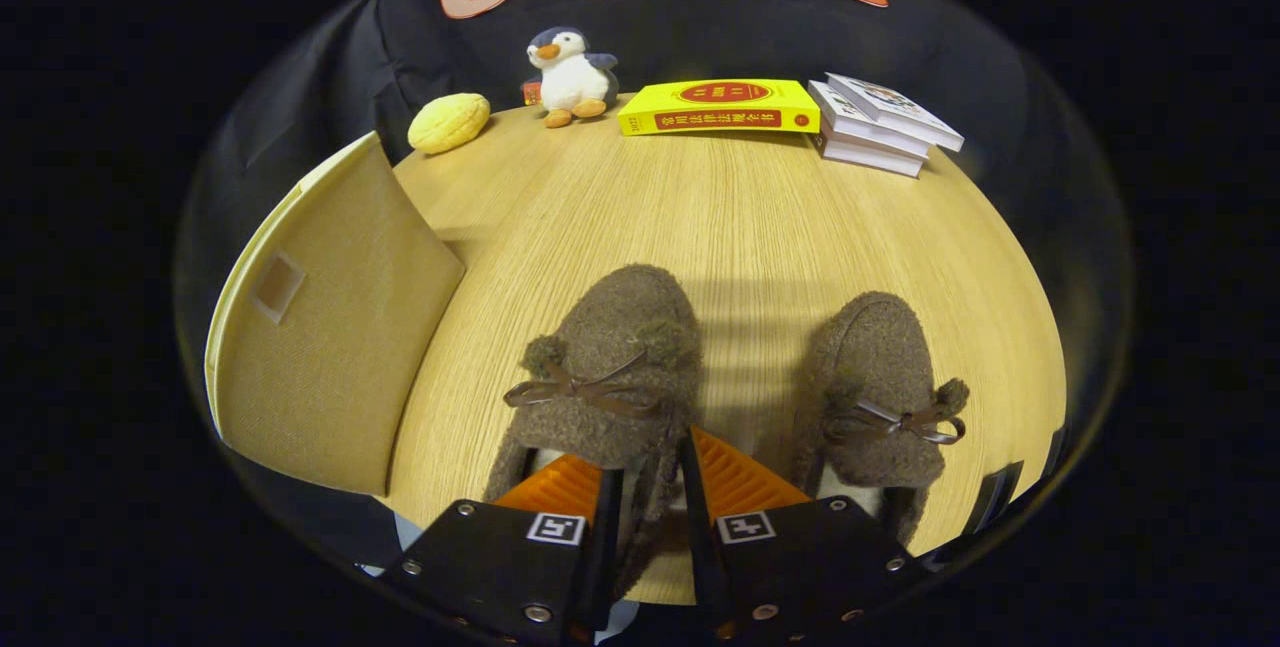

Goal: Open the storage box then place both shoes into the box .Put the left shoe in first, then the right shoe, with the right side of both shoes facing outward in a uniform manner.

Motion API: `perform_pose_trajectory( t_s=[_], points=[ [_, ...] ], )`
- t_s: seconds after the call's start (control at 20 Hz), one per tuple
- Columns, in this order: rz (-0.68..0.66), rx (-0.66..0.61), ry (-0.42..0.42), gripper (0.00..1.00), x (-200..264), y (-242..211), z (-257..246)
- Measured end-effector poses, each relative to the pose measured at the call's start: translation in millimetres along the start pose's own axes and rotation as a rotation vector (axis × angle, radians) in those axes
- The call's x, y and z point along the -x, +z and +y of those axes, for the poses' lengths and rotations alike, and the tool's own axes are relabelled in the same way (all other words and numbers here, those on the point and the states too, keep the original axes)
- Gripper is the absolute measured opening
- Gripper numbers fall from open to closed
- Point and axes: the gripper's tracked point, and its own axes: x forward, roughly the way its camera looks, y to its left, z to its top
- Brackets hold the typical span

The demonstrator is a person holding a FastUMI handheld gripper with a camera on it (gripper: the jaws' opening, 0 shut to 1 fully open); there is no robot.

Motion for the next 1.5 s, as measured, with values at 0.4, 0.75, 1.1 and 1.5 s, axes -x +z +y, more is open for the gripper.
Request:
perform_pose_trajectory(
  t_s=[0.4,0.75,1.1,1.5],
  points=[
    [0.049,-0.109,-0.006,0.04,20.1,11.5,-1.5],
    [-0.038,-0.173,0.092,0.04,98.9,90.0,42.0],
    [-0.123,-0.144,0.238,0.03,148.0,155.0,151.0],
    [-0.035,-0.055,0.275,0.04,122.1,149.0,262.0]
  ],
)
